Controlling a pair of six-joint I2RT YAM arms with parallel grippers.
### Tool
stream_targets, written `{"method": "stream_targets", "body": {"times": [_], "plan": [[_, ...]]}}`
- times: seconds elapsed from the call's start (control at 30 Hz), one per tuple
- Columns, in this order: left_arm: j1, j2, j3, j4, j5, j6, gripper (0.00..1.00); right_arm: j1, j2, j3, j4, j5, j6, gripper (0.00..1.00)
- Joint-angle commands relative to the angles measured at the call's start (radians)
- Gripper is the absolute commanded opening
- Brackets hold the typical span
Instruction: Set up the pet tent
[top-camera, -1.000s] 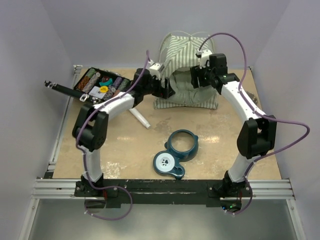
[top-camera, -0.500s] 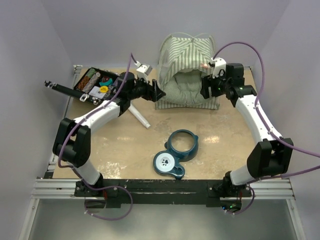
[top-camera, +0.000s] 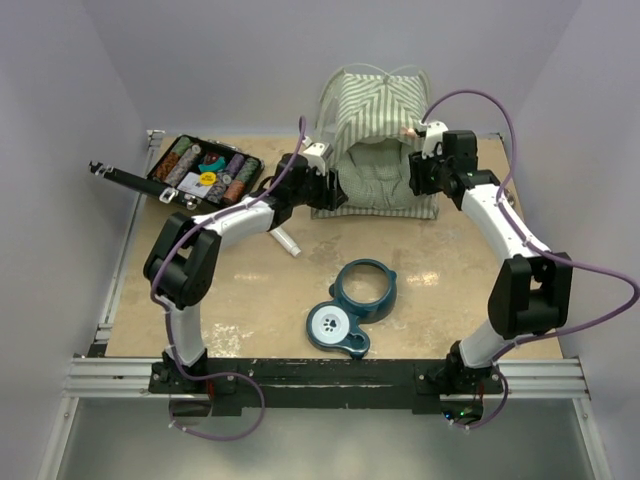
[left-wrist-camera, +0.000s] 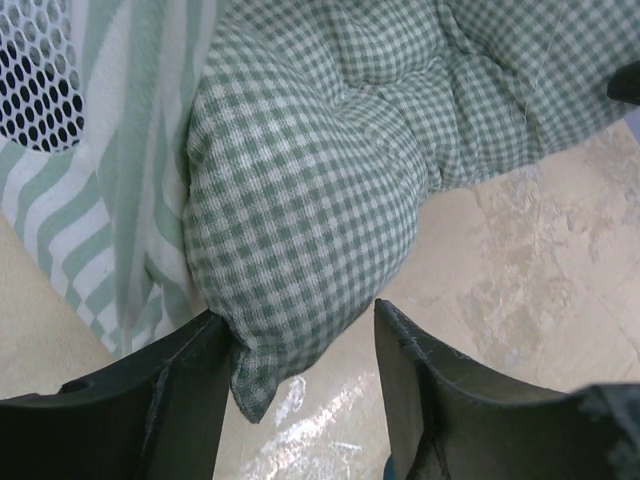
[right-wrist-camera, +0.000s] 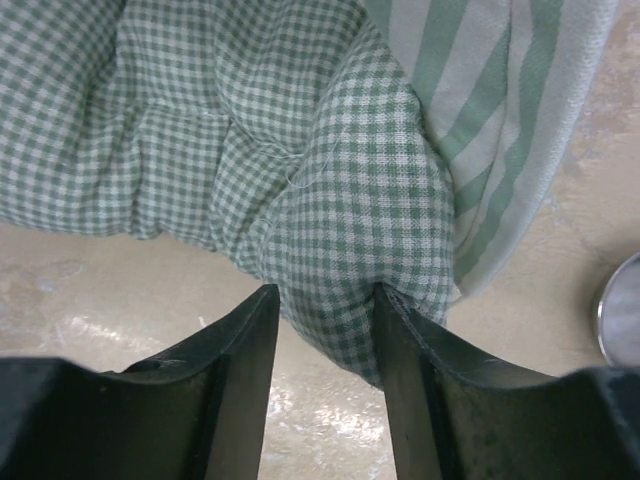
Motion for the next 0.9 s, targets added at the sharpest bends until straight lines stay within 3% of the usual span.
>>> {"method": "stream_targets", "body": {"times": [0.0, 0.13, 0.4, 0.63, 0.77, 0.87], "plan": [[-0.006, 0.039, 0.112, 0.027, -0.066, -0.016, 0.58, 0.001, 0.023, 0.0, 0.032, 0.045, 0.007, 0.44], [-0.007, 0.049, 0.14, 0.01, -0.074, 0.0, 0.52, 0.001, 0.0, 0.036, -0.049, 0.065, -0.013, 0.63], [-0.008, 0.029, 0.116, 0.013, -0.079, 0.007, 0.4, 0.0, -0.107, 0.016, -0.095, 0.132, -0.025, 0.68], [-0.008, 0.032, 0.119, 0.013, -0.074, 0.01, 0.39, -0.006, -0.098, 0.023, -0.09, 0.138, -0.042, 0.68], [-0.011, 0.04, 0.126, 0.033, -0.056, 0.033, 0.38, -0.006, -0.034, 0.011, -0.072, 0.138, -0.054, 0.59], [-0.022, 0.045, 0.128, 0.067, -0.051, 0.084, 0.24, -0.003, -0.008, -0.016, 0.007, 0.116, -0.047, 0.41]]}}
